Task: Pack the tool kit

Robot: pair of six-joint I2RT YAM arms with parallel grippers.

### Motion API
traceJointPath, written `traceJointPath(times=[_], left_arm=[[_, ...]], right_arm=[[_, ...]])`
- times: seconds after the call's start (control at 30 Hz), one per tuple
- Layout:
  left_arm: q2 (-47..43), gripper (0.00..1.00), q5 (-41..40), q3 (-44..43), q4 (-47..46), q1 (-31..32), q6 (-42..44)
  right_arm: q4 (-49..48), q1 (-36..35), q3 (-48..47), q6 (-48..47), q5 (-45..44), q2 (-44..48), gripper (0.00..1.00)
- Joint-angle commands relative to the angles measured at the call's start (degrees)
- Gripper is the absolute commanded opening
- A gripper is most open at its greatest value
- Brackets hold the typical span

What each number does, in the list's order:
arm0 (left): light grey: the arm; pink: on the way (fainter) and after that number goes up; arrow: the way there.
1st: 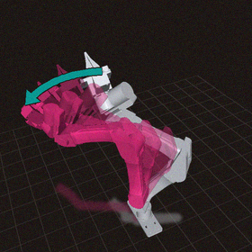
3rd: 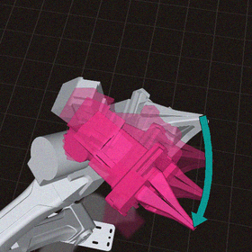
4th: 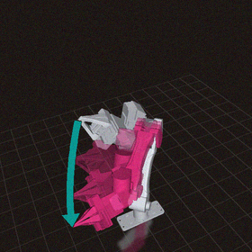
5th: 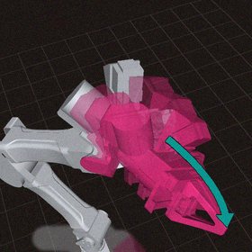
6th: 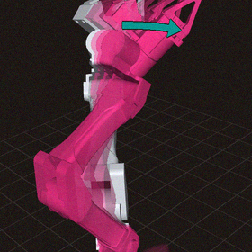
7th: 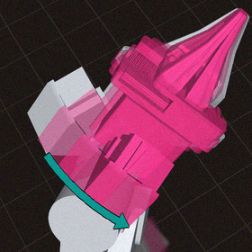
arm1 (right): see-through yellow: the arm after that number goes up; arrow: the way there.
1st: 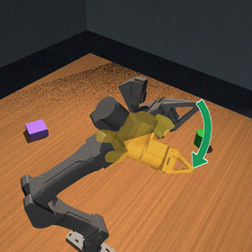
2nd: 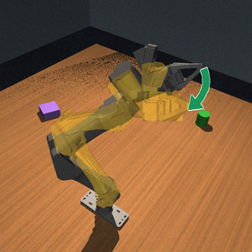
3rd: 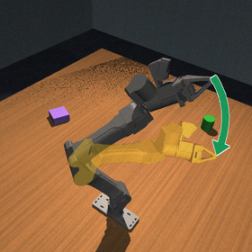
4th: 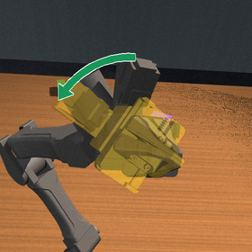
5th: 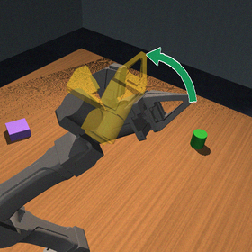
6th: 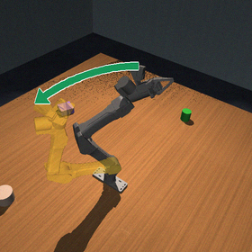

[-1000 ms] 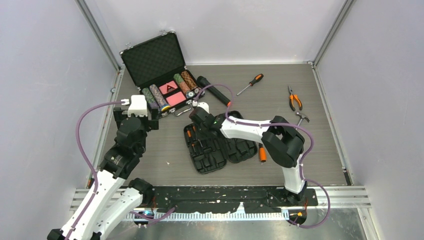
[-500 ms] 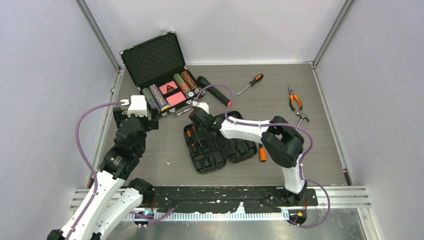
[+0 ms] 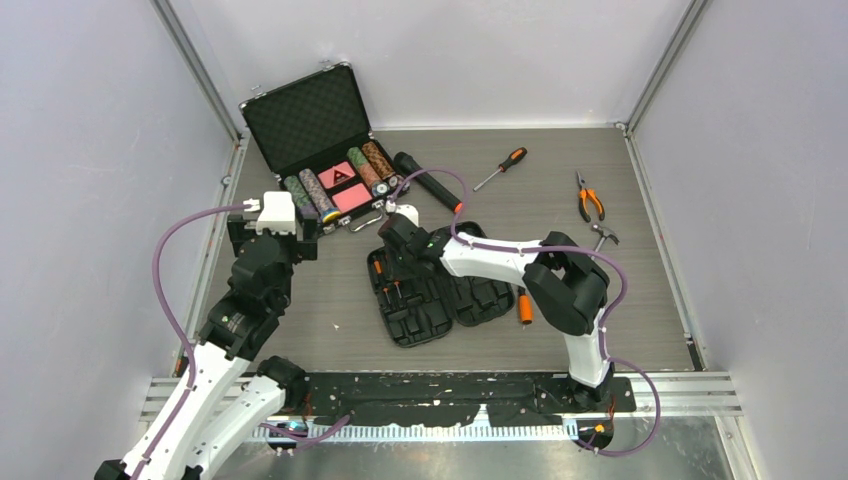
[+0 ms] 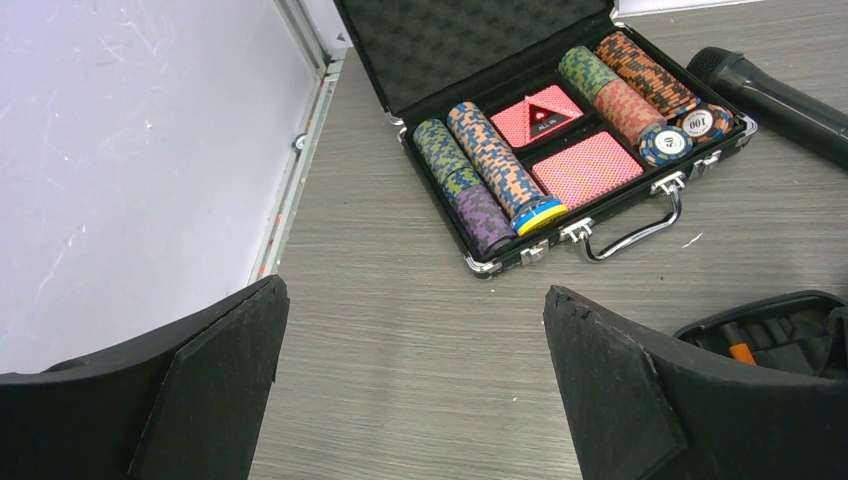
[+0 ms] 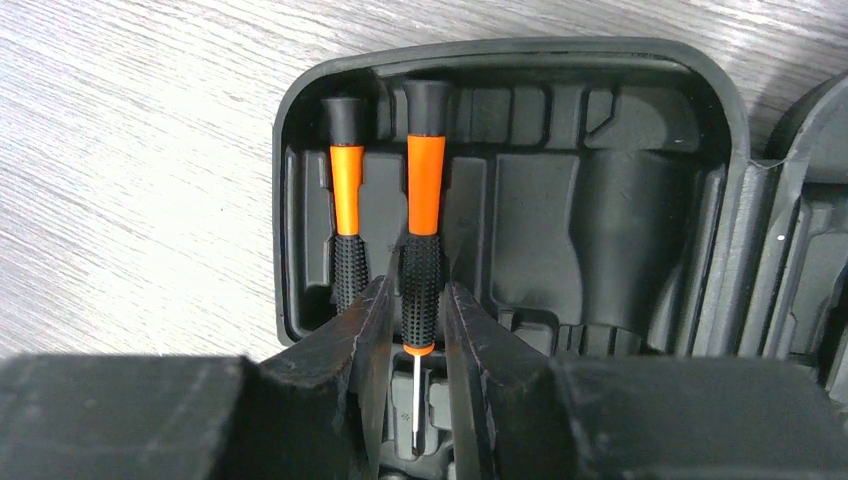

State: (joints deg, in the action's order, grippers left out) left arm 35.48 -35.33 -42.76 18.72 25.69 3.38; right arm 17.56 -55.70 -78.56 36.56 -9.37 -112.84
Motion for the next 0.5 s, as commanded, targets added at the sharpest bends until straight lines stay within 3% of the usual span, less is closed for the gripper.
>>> traceJointPath(times=[0.0, 0.2, 0.47], left_arm=[[-0.4, 1.00, 0.3, 0.1, -3.6, -0.4, 0.3], [-0.3, 1.00, 0.6, 0.1, -3.6, -0.4, 0.4], [-0.5, 1.00, 0.8, 0.1, -3.5, -0.4, 0.4]], right_arm=[[3.1, 0.0, 0.9, 0.6, 0.0, 2.4, 0.31], [4.7, 0.0, 0.2, -1.1, -2.9, 3.4, 0.21], [8.6, 0.0, -2.6, -3.5, -2.9, 2.8, 0.16]])
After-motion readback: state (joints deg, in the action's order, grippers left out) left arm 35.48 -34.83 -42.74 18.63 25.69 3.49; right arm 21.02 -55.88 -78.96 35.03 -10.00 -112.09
